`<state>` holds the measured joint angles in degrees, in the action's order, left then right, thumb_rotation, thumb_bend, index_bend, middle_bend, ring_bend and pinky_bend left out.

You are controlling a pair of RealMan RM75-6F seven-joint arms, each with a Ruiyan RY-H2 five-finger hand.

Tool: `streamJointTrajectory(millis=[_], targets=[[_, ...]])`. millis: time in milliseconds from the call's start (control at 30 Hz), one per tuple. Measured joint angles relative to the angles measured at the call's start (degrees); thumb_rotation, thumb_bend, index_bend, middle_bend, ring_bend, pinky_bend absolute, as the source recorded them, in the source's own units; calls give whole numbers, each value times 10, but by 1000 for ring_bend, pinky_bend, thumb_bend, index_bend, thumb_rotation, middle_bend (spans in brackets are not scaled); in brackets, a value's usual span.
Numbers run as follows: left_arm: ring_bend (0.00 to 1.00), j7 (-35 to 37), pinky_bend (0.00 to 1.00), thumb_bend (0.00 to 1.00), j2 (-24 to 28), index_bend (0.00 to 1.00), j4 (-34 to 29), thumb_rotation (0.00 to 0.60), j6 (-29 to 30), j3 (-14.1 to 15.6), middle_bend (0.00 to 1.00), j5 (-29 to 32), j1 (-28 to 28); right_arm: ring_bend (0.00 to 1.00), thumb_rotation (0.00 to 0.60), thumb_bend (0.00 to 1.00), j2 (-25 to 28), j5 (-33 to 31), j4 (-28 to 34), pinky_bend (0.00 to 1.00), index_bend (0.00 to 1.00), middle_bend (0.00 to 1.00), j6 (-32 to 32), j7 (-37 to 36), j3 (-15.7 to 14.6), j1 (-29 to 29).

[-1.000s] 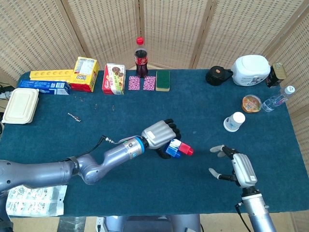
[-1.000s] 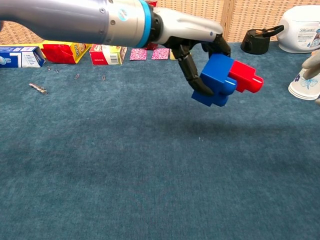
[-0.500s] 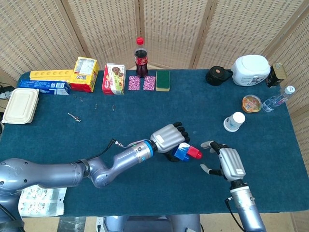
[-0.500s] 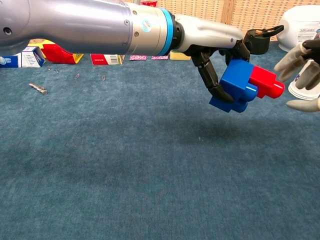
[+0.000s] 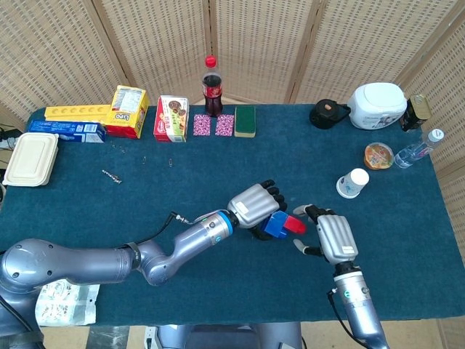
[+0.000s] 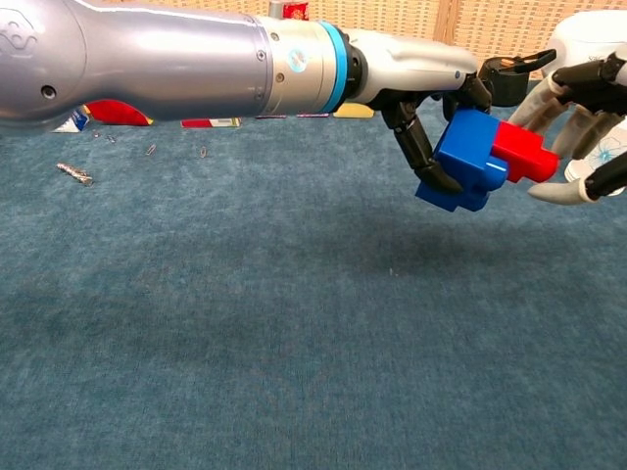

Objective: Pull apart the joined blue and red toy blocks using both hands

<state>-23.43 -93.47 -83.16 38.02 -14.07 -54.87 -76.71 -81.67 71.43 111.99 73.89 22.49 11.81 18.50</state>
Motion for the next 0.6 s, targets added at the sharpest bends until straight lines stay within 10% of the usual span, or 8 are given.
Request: streamJointTrajectory(millis=[600], targets=[[233,-8,149,283,-10,457,0,417,8,9,338,27,-10,469,598,251,-30,-41,-23,368,375,393,5,58,14,35]])
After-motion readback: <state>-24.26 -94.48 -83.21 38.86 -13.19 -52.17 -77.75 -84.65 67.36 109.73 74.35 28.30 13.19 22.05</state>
